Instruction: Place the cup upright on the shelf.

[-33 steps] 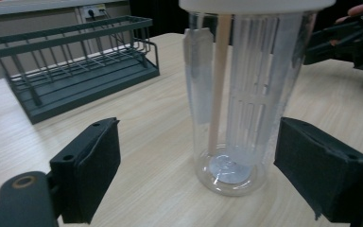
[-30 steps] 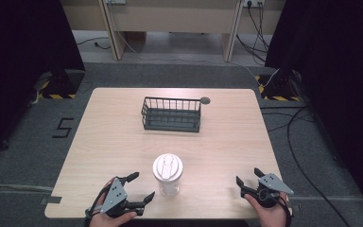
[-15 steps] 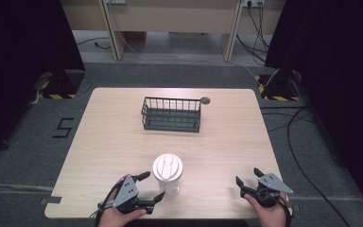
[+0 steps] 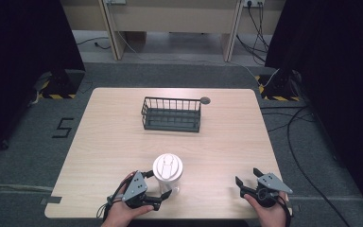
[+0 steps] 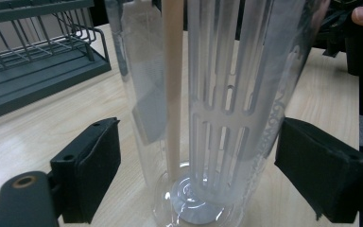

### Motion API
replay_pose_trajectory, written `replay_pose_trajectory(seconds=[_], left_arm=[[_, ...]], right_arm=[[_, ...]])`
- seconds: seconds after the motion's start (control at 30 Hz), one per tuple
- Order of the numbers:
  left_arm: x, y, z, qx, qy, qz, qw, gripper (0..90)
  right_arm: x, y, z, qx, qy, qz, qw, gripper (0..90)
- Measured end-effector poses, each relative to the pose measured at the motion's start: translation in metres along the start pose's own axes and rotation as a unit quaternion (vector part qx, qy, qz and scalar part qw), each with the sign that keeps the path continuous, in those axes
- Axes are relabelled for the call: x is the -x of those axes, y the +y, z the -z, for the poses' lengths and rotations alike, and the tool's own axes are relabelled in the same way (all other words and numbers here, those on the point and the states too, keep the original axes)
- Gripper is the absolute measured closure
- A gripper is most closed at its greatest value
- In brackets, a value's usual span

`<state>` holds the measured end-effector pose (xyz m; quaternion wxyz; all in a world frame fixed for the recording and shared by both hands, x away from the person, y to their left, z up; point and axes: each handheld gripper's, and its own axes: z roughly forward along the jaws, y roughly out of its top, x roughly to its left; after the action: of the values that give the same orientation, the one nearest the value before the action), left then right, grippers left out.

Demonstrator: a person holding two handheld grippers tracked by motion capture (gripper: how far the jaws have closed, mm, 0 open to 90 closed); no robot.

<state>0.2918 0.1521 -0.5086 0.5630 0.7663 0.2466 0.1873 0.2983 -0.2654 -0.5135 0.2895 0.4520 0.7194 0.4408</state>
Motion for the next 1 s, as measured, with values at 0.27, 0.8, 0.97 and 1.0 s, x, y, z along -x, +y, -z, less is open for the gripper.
replay_pose_trajectory(seconds=[0.27, 0.8, 0.97, 1.0], left_arm=[[-0.001, 0.003, -0.011, 0.012, -0.011, 0.004, 0.9999, 14.3], [-0.002, 0.004, -0.016, 0.029, -0.022, 0.004, 0.9993, 17.2], [0.001, 0.007, -0.015, 0.030, -0.024, 0.021, 0.9990, 17.5], [0.001, 0.007, -0.015, 0.030, -0.024, 0.021, 0.9990, 17.5]], right_arm=[[0.000, 0.000, 0.000, -0.001, 0.000, -0.002, 1.0000, 22.4], [0.000, 0.000, -0.001, -0.004, 0.002, -0.002, 1.0000, 23.0], [0.000, 0.000, -0.001, -0.005, 0.003, -0.003, 1.0000, 23.3], [0.000, 0.000, -0.001, -0.005, 0.003, -0.003, 1.0000, 23.3]])
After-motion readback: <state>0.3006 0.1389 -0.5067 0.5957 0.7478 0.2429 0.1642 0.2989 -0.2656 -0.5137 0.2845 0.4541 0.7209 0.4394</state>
